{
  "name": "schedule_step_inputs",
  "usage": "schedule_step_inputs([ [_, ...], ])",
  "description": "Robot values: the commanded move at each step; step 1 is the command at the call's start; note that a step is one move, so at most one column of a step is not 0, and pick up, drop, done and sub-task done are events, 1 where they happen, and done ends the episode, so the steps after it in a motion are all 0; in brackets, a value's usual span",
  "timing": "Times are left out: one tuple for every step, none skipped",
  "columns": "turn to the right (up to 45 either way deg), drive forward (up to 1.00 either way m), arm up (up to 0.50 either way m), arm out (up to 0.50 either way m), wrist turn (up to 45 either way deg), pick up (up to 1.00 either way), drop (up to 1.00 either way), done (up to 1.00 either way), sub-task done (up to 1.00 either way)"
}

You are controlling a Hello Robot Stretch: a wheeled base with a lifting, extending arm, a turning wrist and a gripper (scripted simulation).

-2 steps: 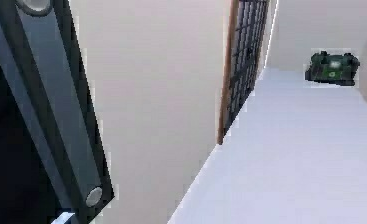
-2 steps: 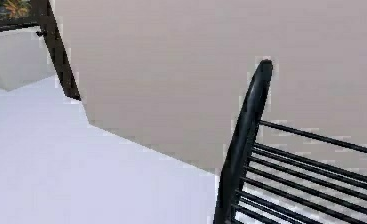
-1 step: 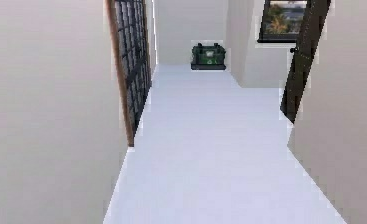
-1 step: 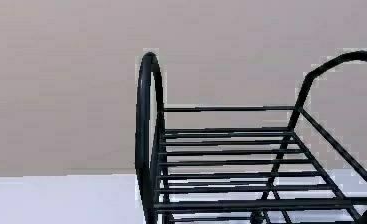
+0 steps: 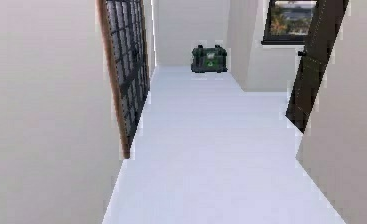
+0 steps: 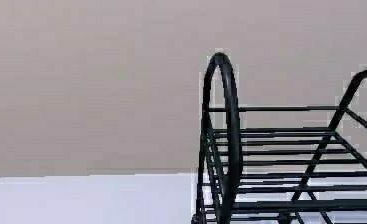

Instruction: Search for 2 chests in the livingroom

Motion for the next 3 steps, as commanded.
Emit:
schedule_step_inputs([
  [-45.0,0.00,0.00,0.00,0.0,0.00,0.00,0.00,0.00],
  [-45.0,0.00,0.00,0.00,0.0,0.00,0.00,0.00,0.00],
  [-45.0,0.00,0.00,0.00,0.0,0.00,0.00,0.00,0.00],
])
